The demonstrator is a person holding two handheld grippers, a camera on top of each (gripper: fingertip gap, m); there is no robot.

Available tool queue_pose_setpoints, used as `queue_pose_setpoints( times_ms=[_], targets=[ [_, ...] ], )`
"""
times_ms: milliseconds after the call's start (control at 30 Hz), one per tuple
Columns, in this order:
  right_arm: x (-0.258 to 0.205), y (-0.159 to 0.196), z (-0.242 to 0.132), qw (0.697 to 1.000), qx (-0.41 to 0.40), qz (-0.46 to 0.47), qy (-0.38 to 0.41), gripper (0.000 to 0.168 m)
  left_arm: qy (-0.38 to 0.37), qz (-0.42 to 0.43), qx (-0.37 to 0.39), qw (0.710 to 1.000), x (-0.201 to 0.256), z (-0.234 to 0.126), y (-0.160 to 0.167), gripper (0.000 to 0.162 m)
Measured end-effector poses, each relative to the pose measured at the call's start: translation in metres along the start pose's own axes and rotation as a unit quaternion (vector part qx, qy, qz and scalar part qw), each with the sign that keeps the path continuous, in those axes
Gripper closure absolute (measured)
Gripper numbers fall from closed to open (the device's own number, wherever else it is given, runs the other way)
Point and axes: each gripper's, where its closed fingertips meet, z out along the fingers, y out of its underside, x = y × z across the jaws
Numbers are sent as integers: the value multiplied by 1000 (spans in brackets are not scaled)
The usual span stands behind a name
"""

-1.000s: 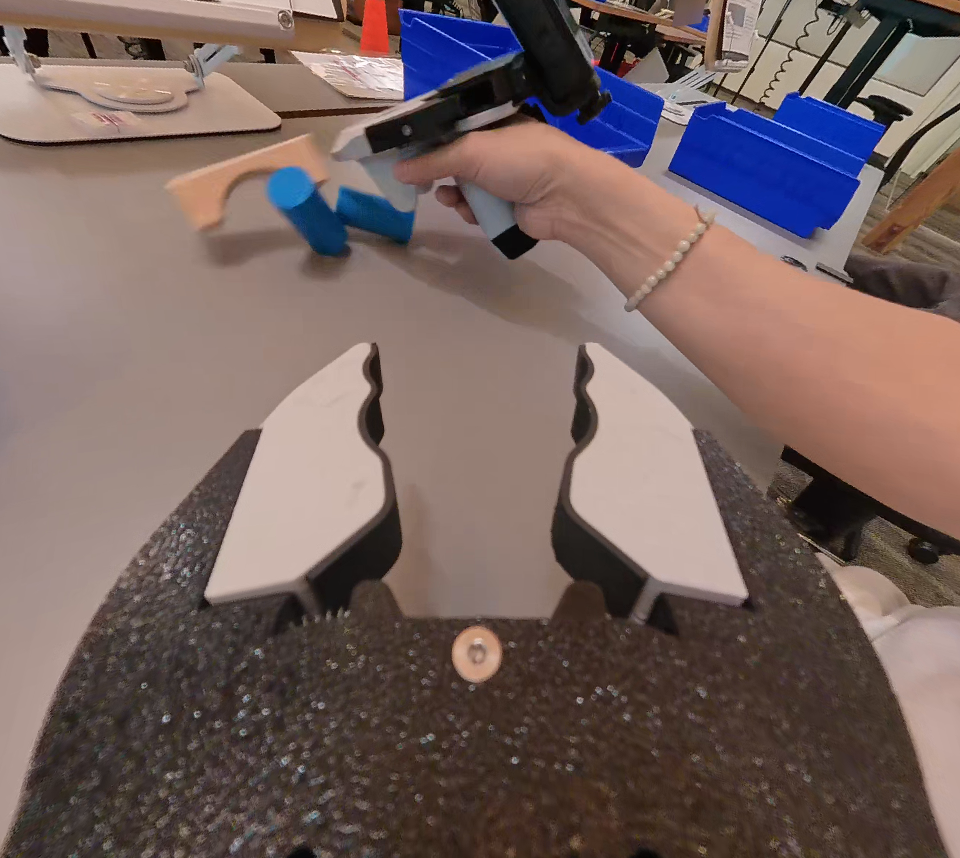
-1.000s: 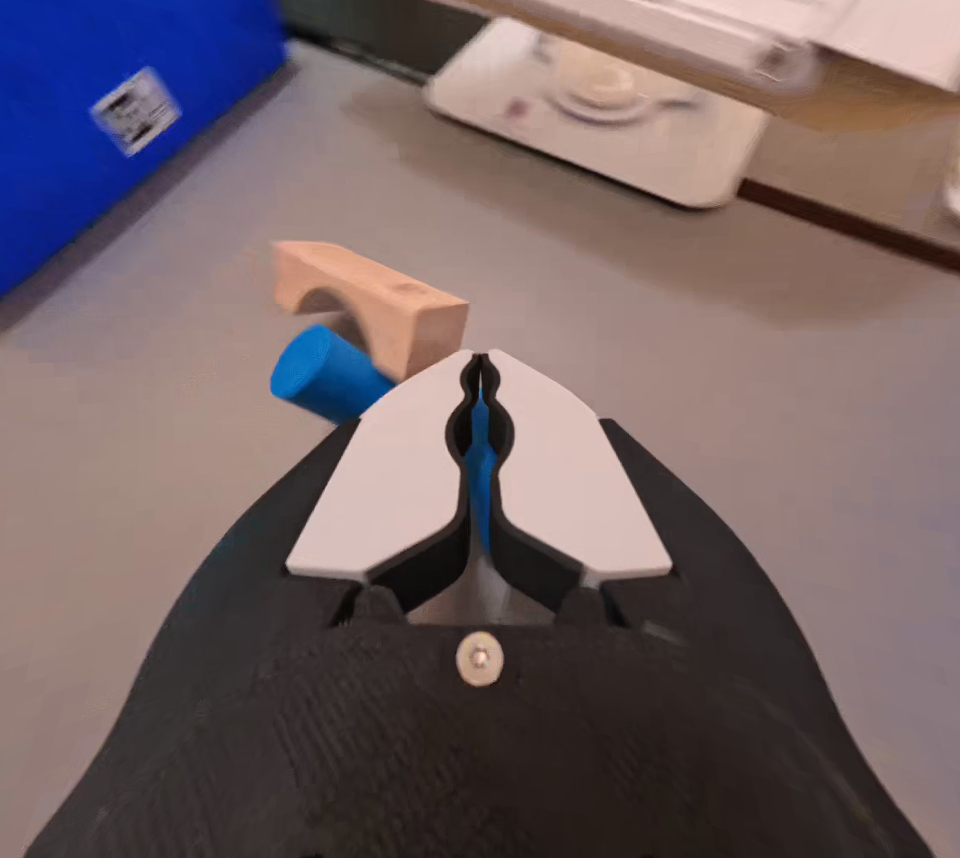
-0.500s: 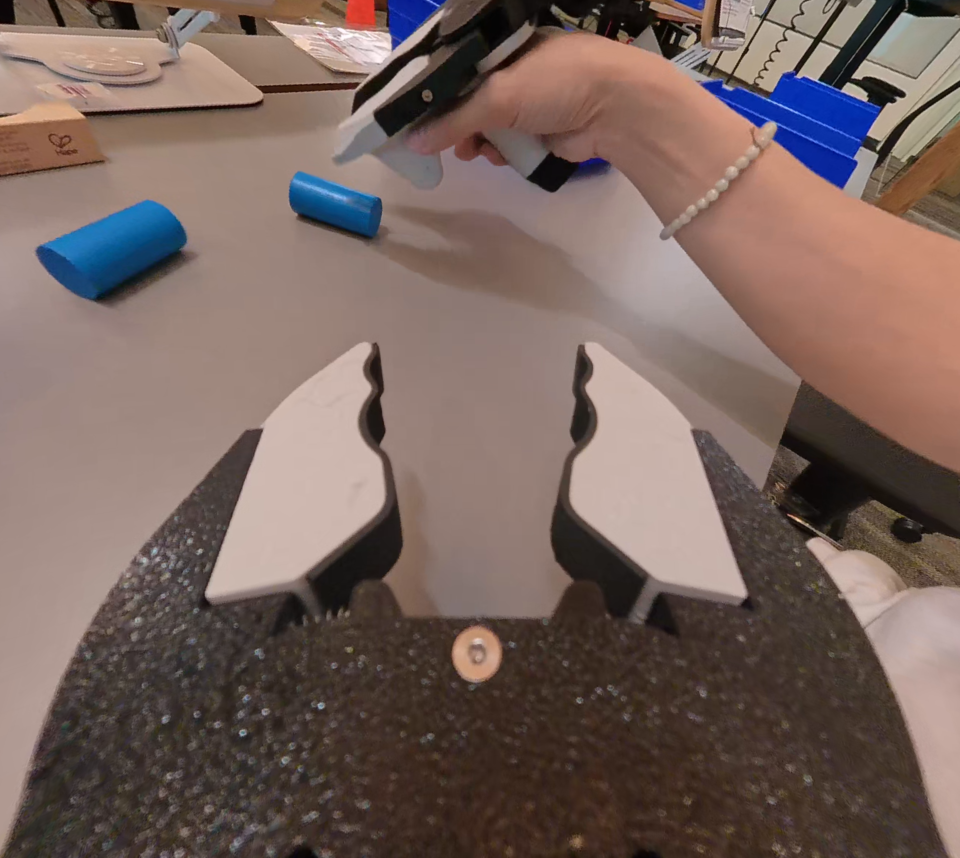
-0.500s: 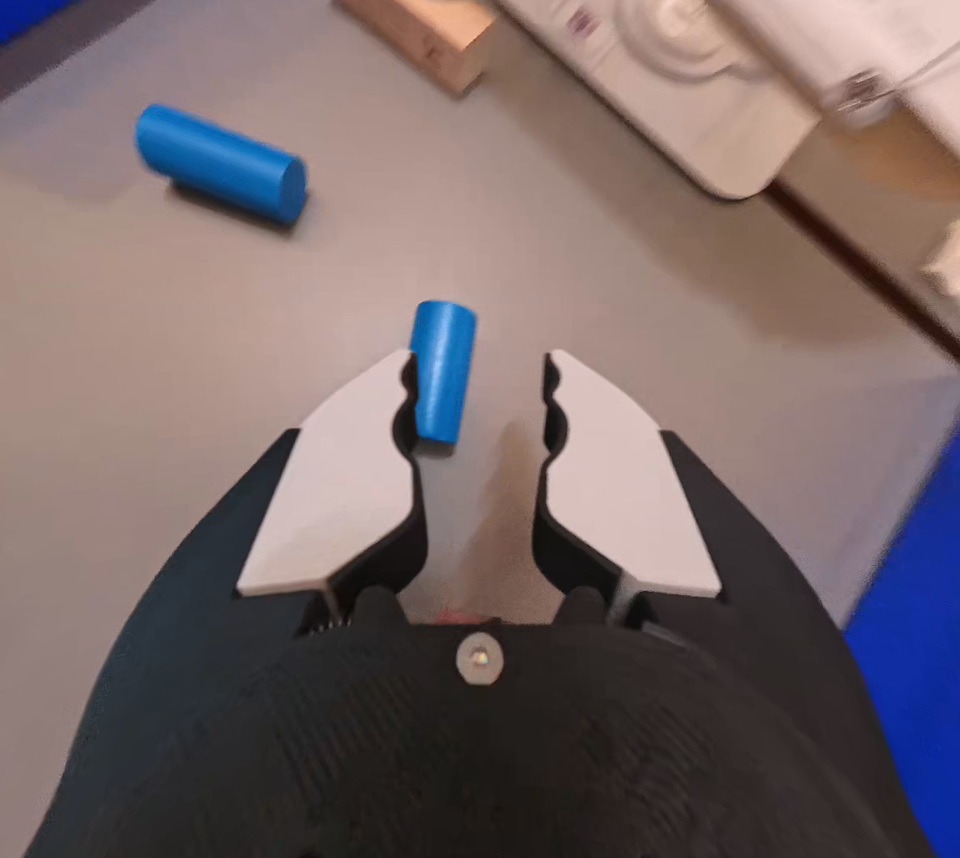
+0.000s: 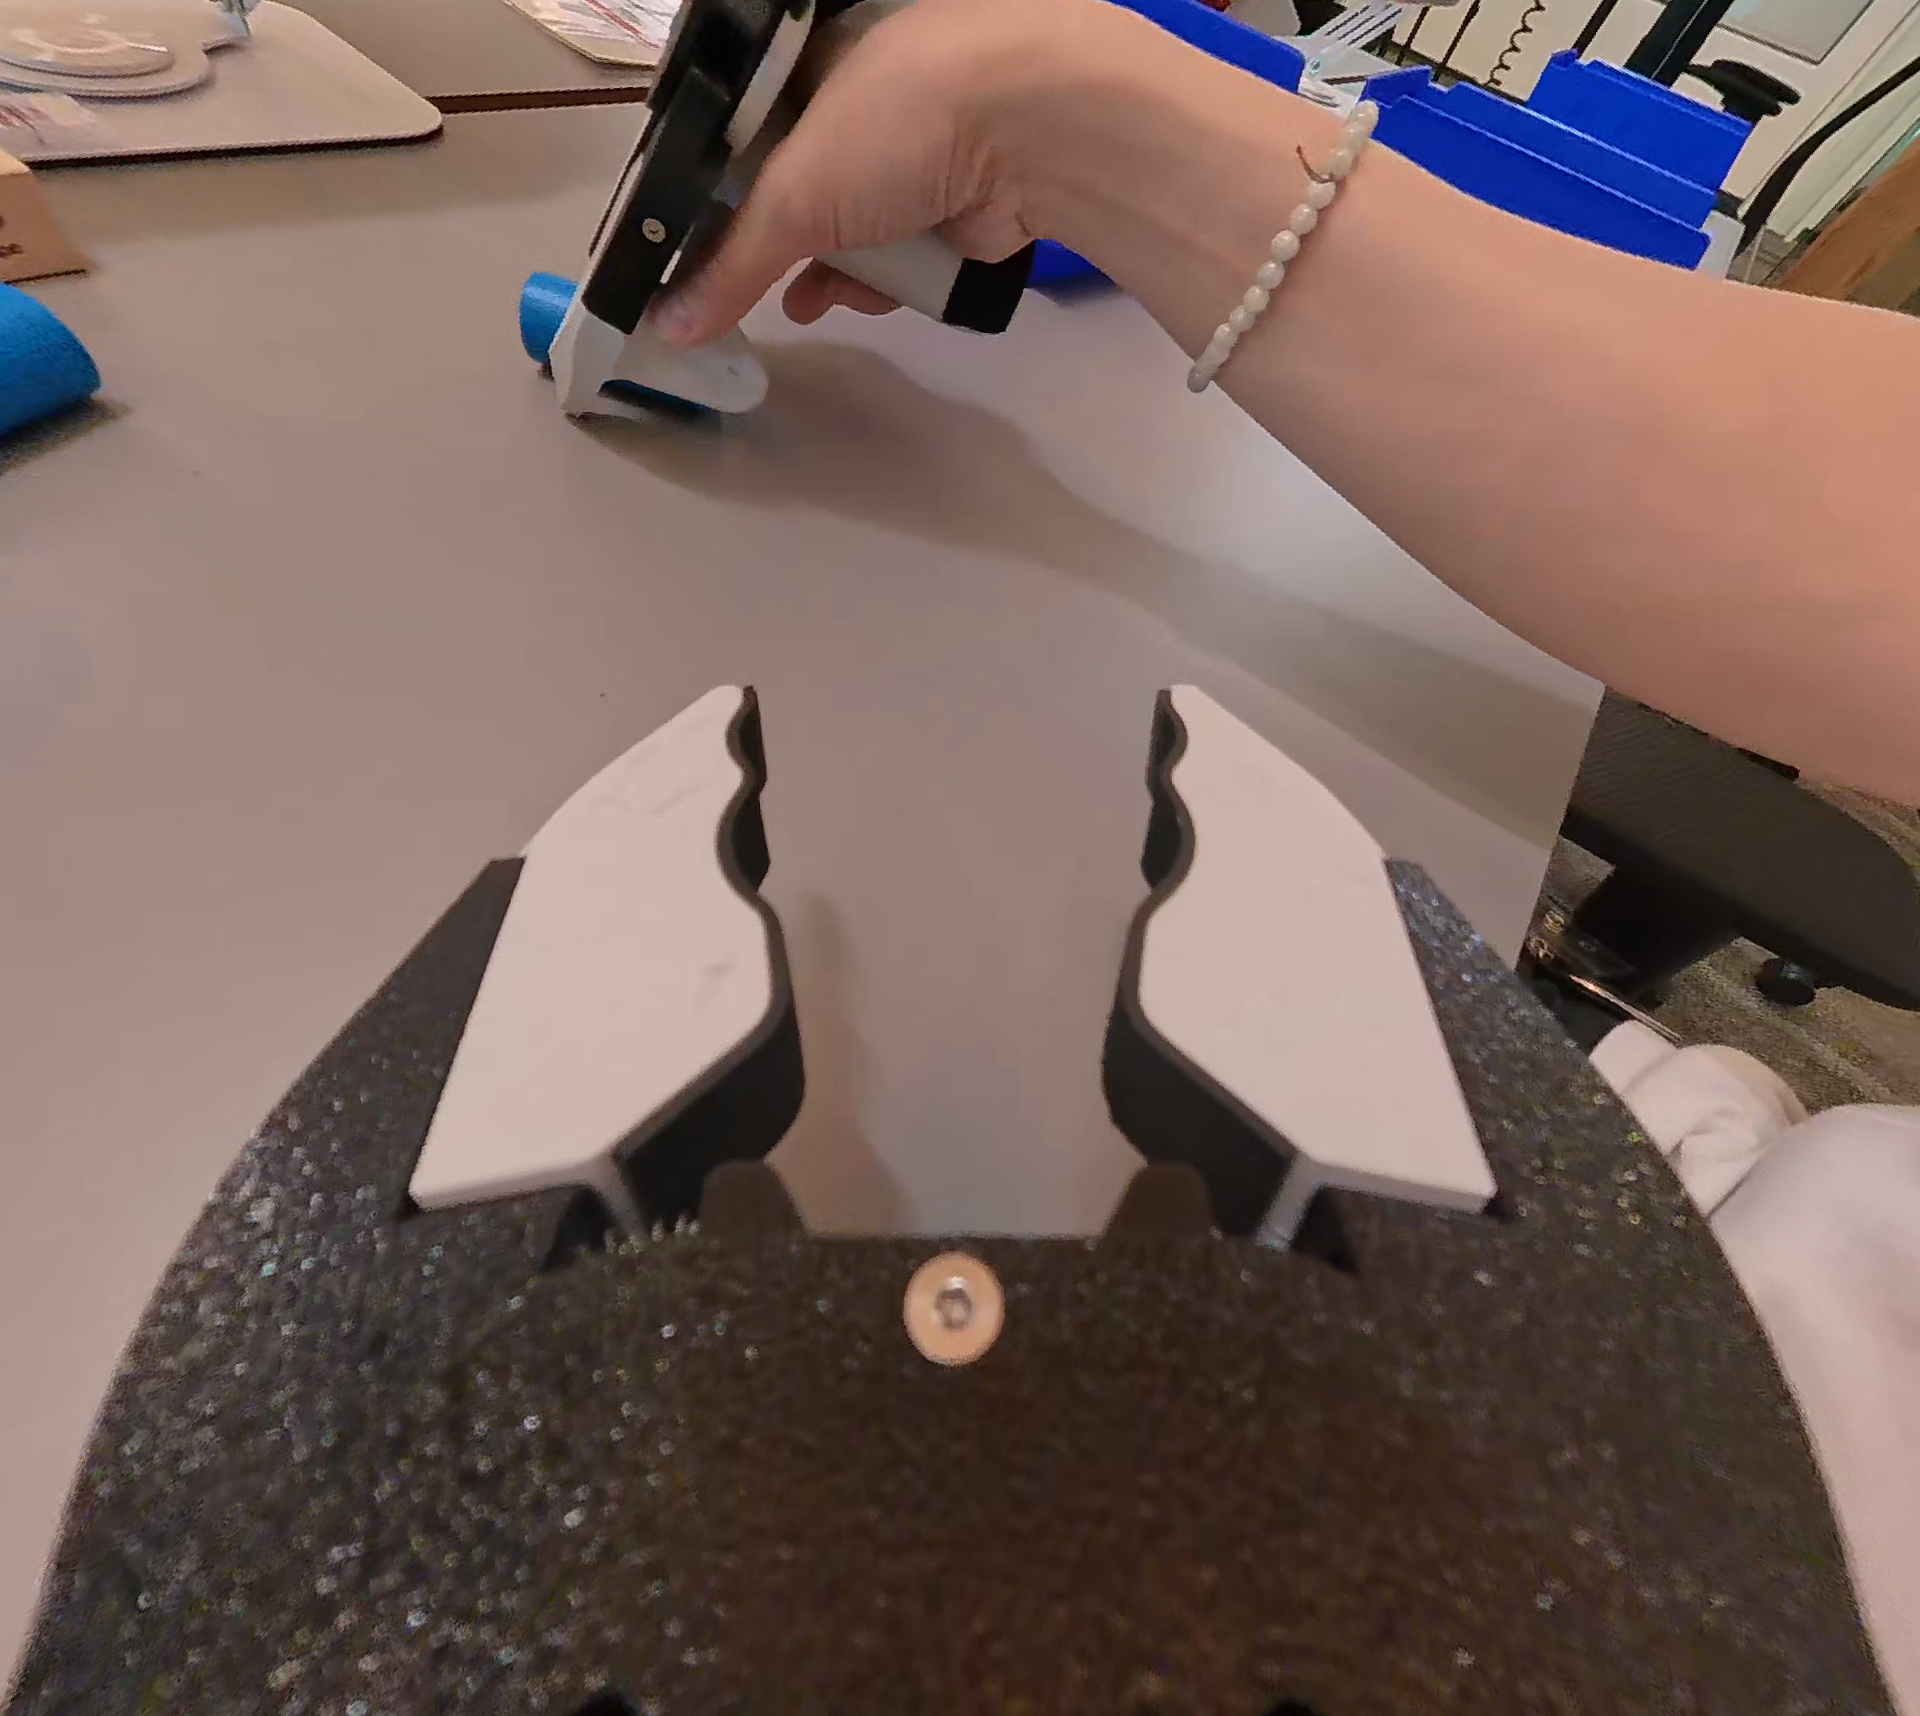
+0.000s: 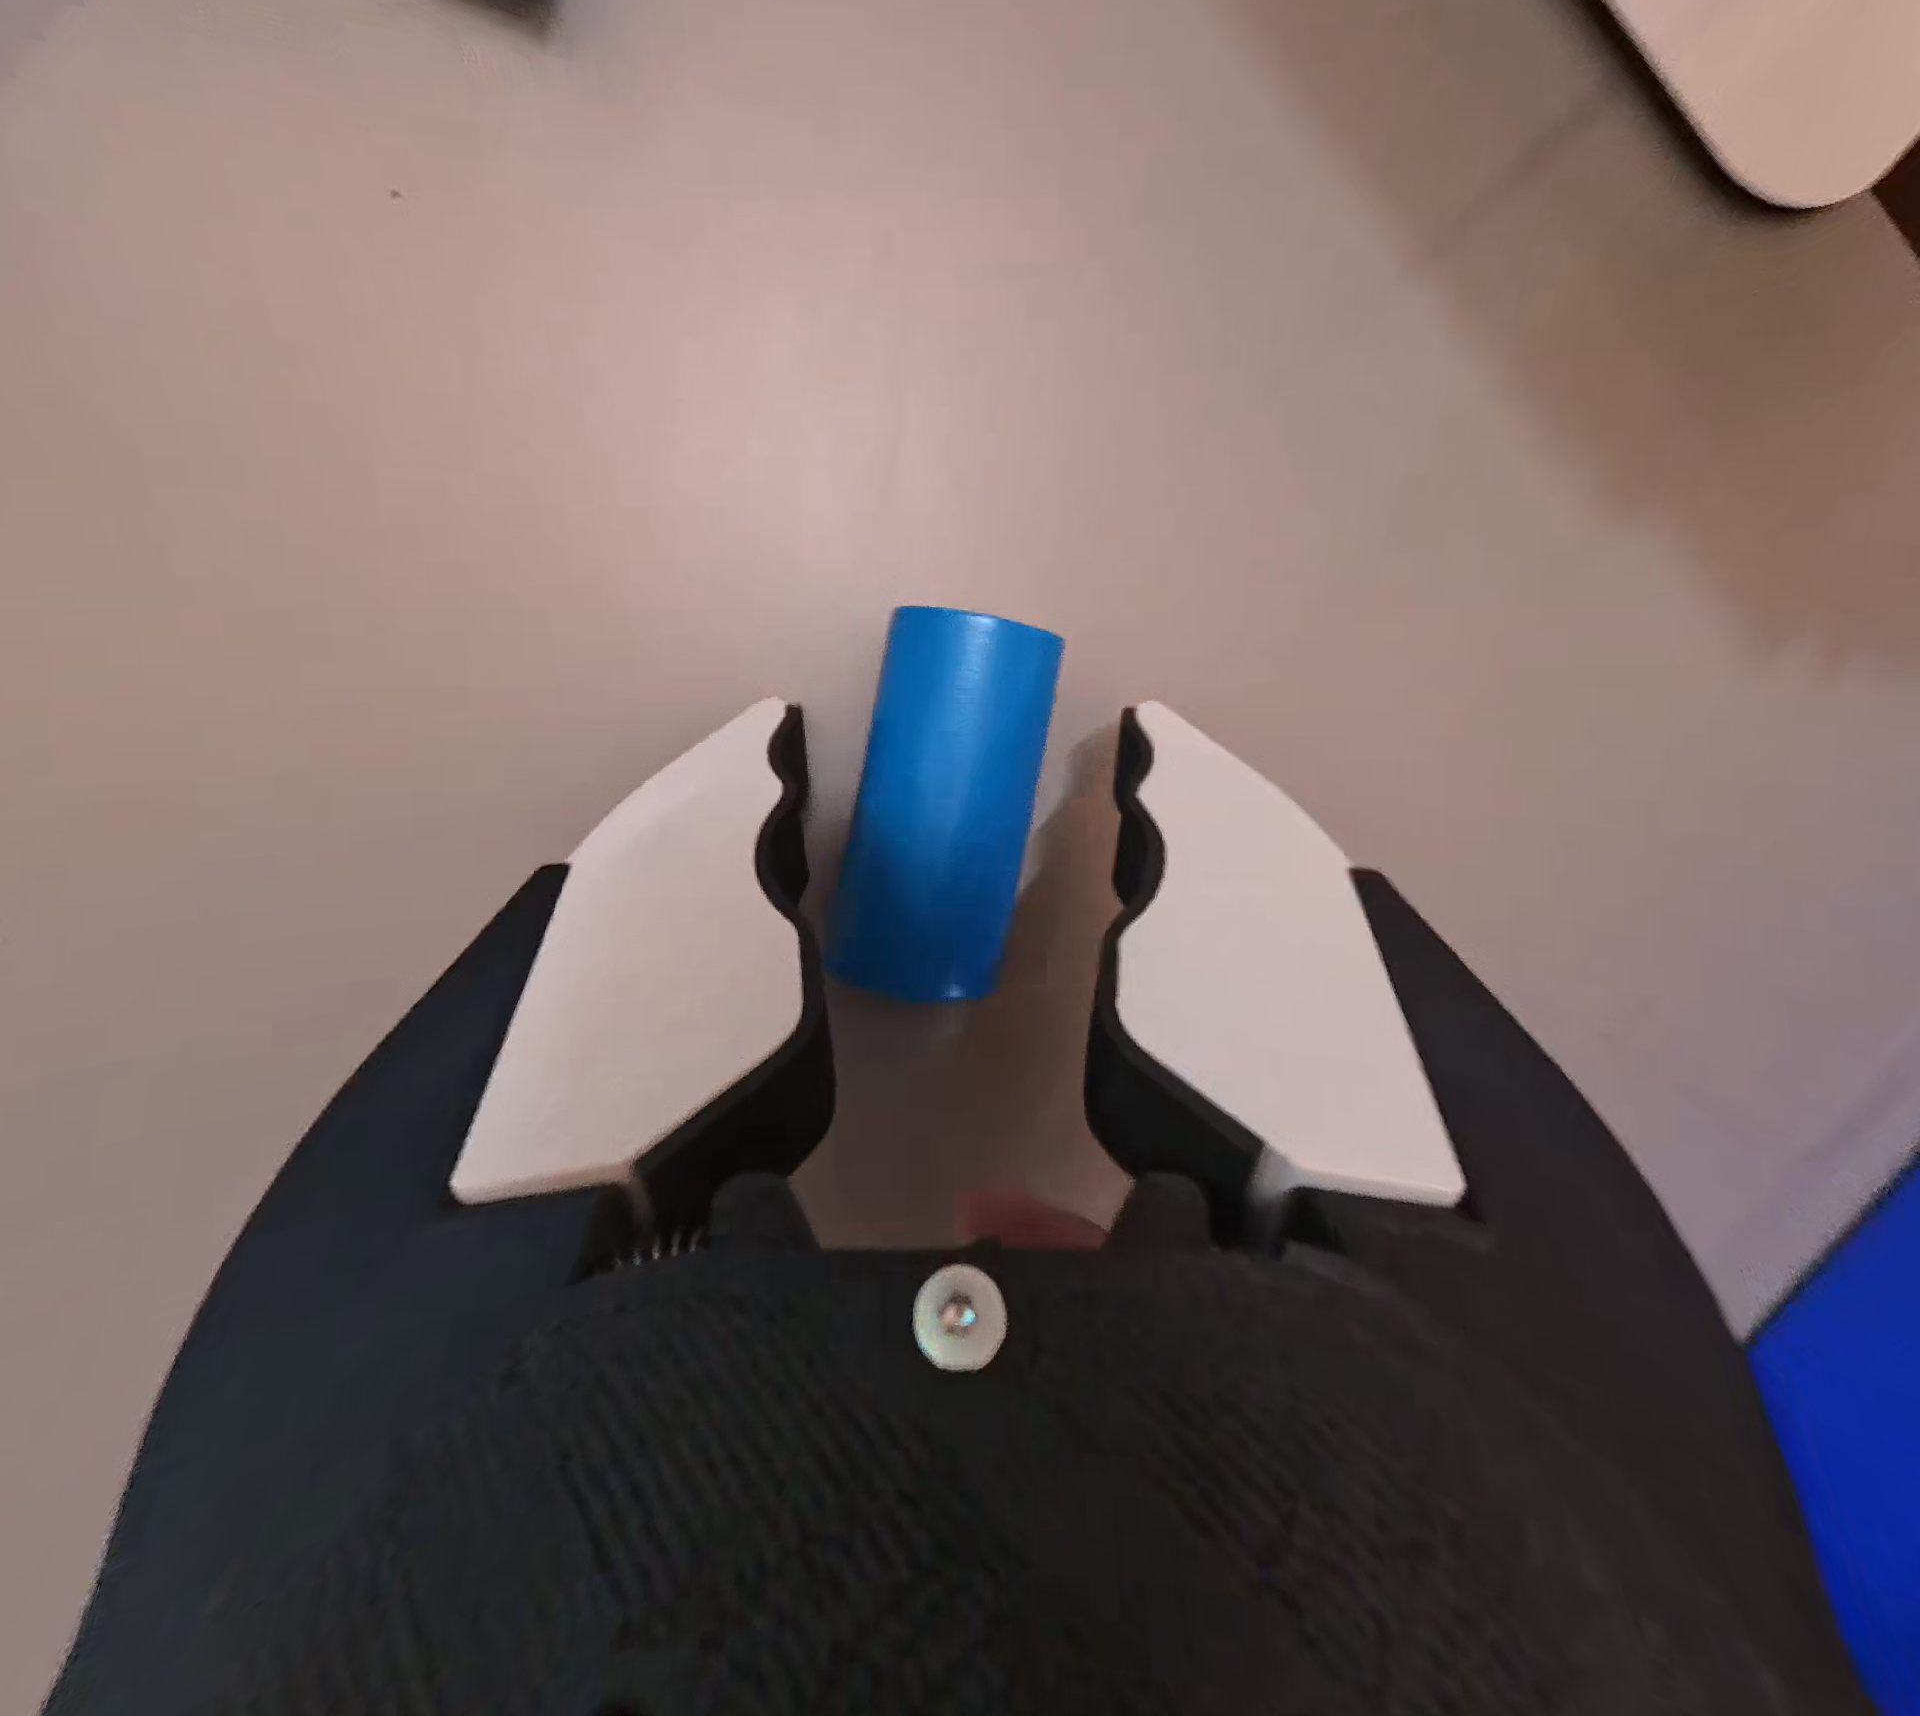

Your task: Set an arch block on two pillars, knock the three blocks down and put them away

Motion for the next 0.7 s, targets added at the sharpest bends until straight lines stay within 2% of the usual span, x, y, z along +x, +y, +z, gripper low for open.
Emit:
queue_pose_setpoints(
  times_ms=[33, 100, 267, 367, 467, 567, 633, 700],
  targets=[
    [-2, 0, 0, 1000, 1, 0, -10, 115, 1, -2, 1, 1000, 0, 0, 0, 92],
    [-2, 2, 0, 1000, -3, -12, -18, 135, 2, -6, 1, 1000, -1, 1, 1, 92],
    [6, 7, -12, 998, -5, -56, 2, 135, 7, -6, -5, 1000, 1, 3, 4, 92],
    [29, 4, -46, 998, 28, -53, 11, 135, 6, 1, -7, 1000, 2, 2, 5, 92],
    [82, 4, -100, 996, 62, -39, 55, 135, 7, -3, -1, 1000, 3, 0, 2, 92],
    [162, 21, -150, 988, 73, -4, 135, 135, 14, -8, 4, 1000, 4, 1, 0, 93],
    [215, 49, -163, 984, 55, 35, 166, 135, 18, -8, -1, 1000, 5, 3, 2, 93],
    [251, 78, -158, 984, 31, 67, 164, 135, 22, -8, -5, 1000, 6, 6, 3, 93]
  ],
)
